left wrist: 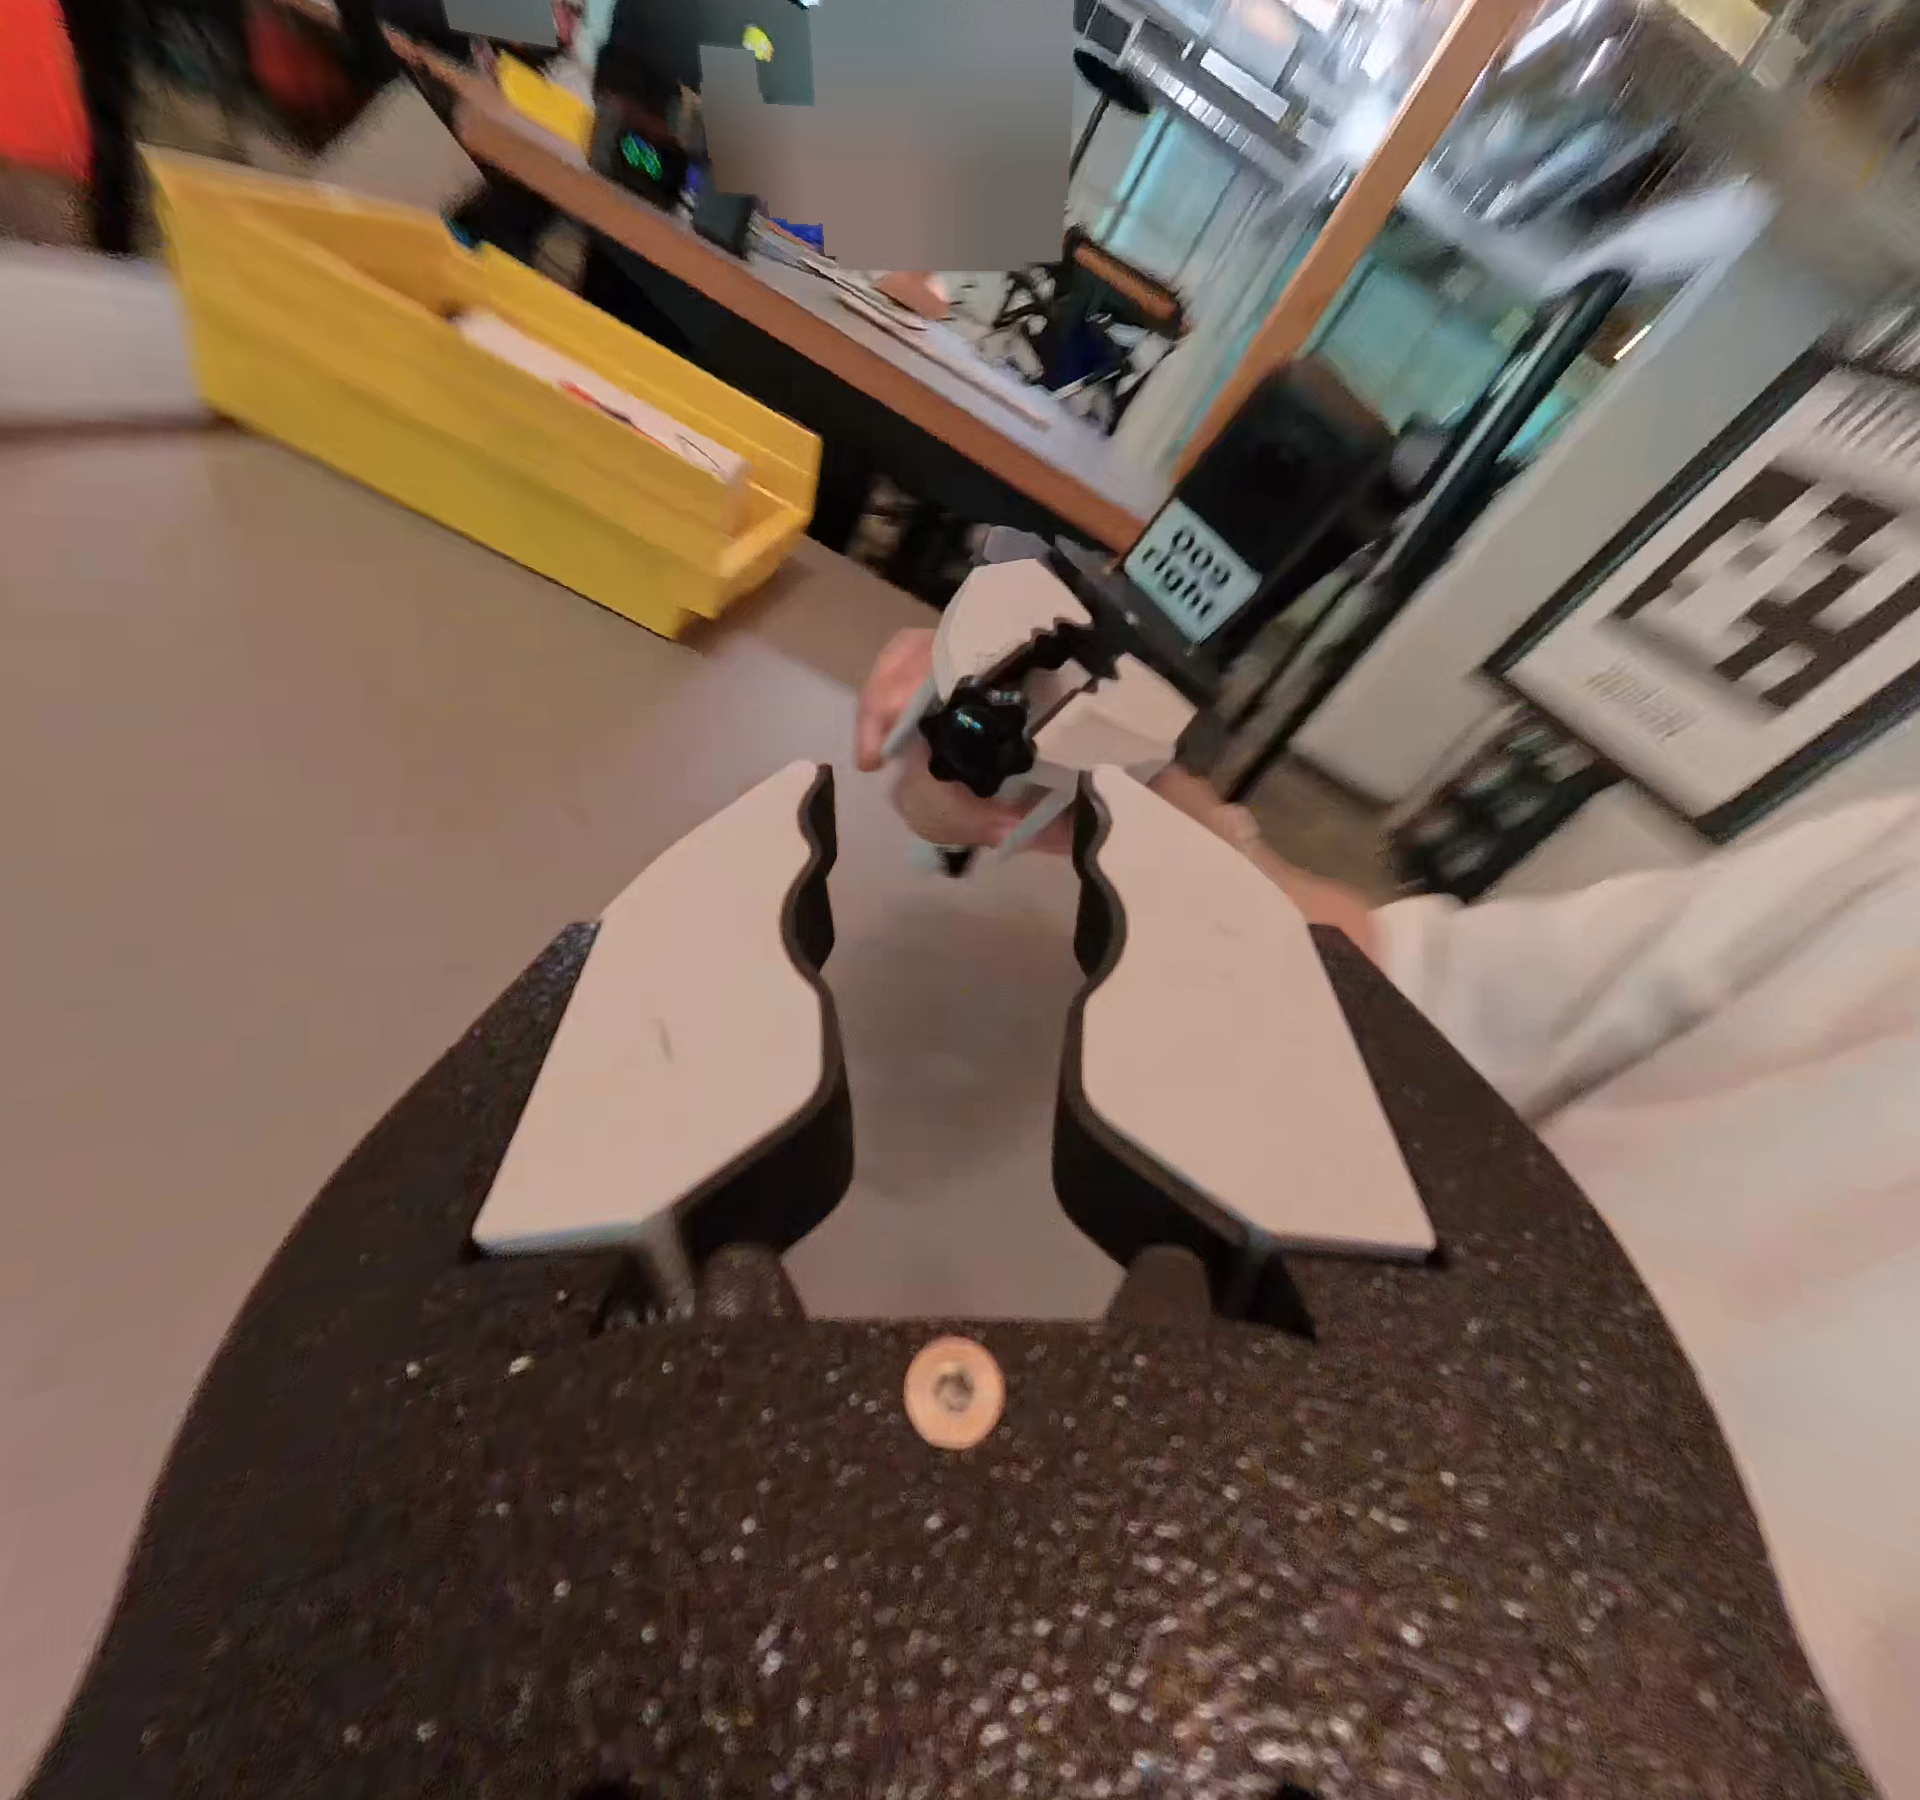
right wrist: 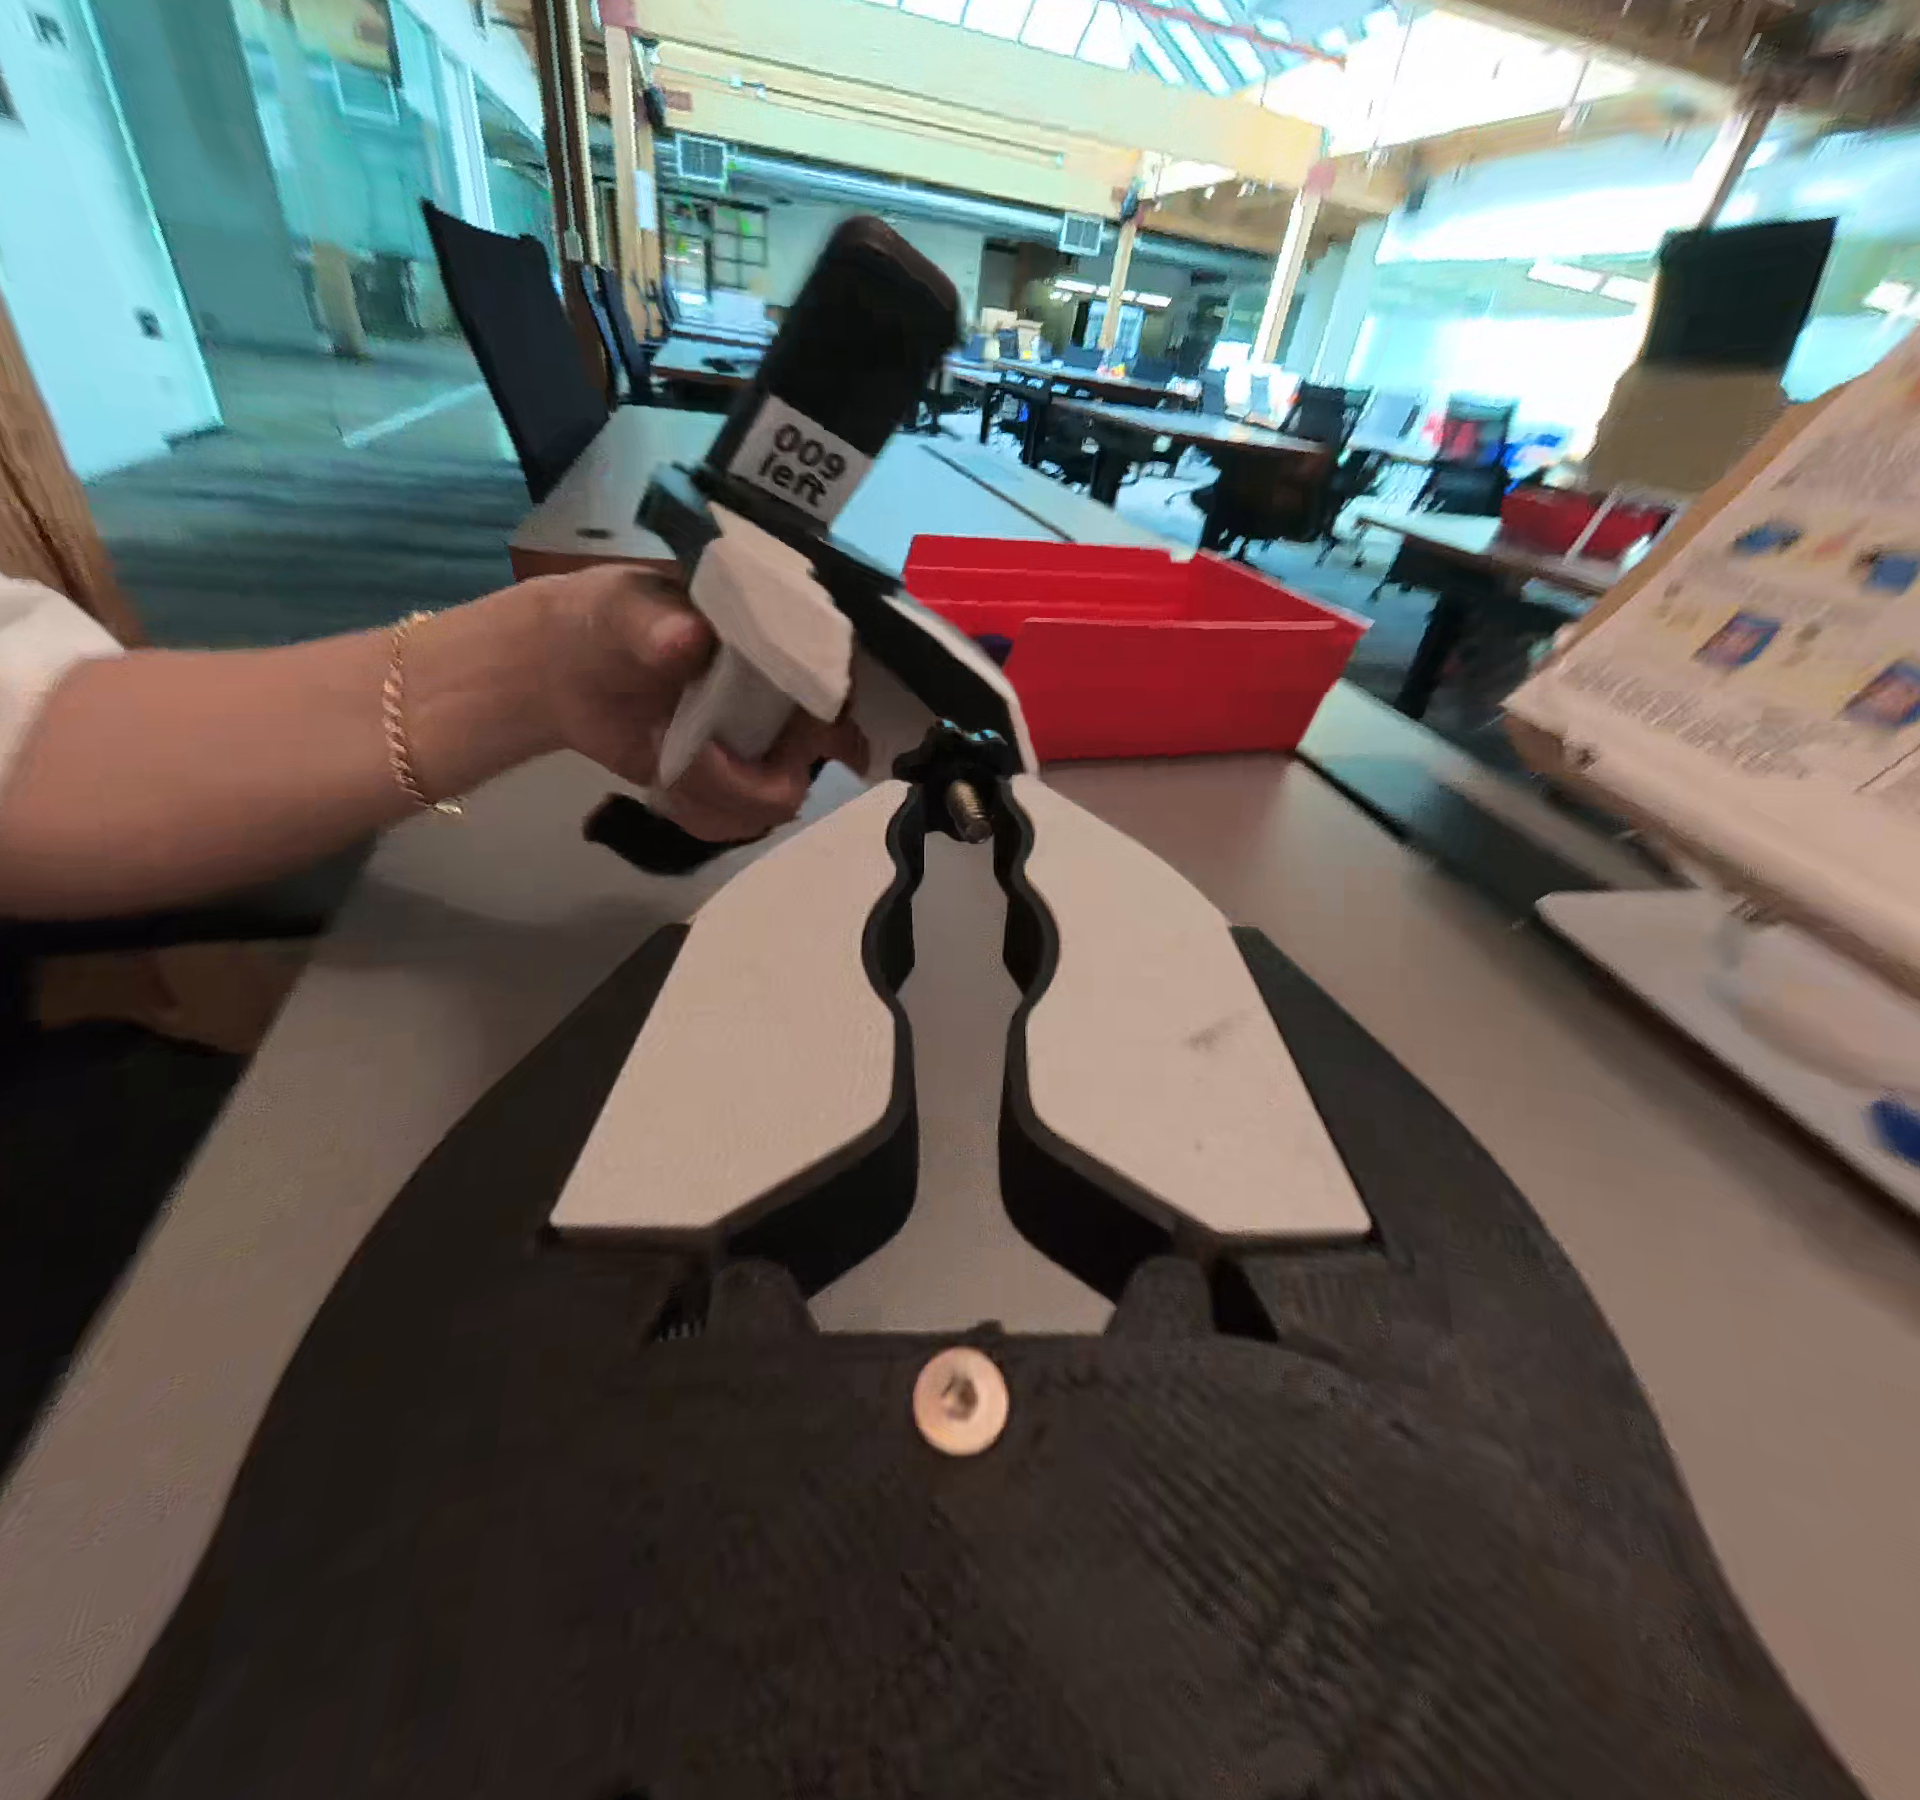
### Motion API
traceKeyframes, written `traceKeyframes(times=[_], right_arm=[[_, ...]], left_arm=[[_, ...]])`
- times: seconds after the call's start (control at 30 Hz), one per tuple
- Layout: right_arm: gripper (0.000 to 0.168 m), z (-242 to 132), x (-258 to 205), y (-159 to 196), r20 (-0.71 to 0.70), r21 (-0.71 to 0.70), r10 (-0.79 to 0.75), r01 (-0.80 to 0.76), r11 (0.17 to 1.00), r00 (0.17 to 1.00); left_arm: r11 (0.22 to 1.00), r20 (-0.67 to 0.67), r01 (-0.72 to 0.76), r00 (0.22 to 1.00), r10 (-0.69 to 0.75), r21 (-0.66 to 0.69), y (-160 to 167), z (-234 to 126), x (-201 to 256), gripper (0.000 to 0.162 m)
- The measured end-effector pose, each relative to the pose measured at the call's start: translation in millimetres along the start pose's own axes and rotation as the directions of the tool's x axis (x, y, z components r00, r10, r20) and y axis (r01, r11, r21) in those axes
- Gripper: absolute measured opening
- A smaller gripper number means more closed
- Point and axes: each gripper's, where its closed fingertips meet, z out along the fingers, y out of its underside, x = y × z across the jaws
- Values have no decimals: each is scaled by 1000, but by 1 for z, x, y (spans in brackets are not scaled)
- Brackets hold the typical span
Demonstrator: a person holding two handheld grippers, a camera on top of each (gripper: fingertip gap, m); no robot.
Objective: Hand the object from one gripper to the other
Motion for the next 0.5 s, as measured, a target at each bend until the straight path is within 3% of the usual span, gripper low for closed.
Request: traceKeyframes(times=[0.07, 0.13, 0.3, 0.37, 0.5], right_arm=[[12, 1, 0, -1, -37, -8, -105, 105, 994, 994], [12, 4, 0, 4, -60, -55, -185, 182, 982, 981], [13, 10, -7, 19, -39, -173, -360, 348, 921, 932], [13, 13, -11, 19, -32, -174, -390, 379, 909, 920], [12, 13, -16, 13, -20, -124, -386, 381, 916, 922]], left_arm=[[974, -93, 225, 970, -226, -19, 2, 1, 4, 43], [937, -137, 345, 927, -349, -51, 7, 3, 4, 42], [929, -74, 363, 927, -368, -74, 16, 7, -4, 34], [926, -85, 360, 925, -370, -111, 22, 7, -1, 24], [933, -140, 341, 924, -355, -114, 20, 5, 6, 24]])
